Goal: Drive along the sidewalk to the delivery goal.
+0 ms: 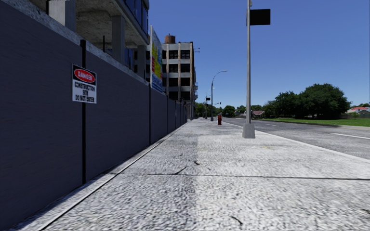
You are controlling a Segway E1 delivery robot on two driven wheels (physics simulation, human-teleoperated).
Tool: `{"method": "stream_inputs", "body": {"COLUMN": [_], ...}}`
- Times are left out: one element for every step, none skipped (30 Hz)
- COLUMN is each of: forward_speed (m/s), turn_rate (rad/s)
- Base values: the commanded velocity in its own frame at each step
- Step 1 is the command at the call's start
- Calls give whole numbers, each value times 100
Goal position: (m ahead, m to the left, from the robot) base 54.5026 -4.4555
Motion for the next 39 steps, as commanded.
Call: {"method": "stream_inputs", "body": {"forward_speed": [200,200,200,200,200,200,200,200,200,200,200,200,200,200,200,200,200,200,200,200,200,200,200,200,200,200,200,200,200,200,200,200,200,200,200,200,200,200,200], "turn_rate": [-27,-29,-30,-31,0,0,0,0,0,0,0,0,0,0,0,0,0,0,0,0,0,0,0,0,0,0,0,0,0,0,0,0,0,0,0,0,0,0,0]}}
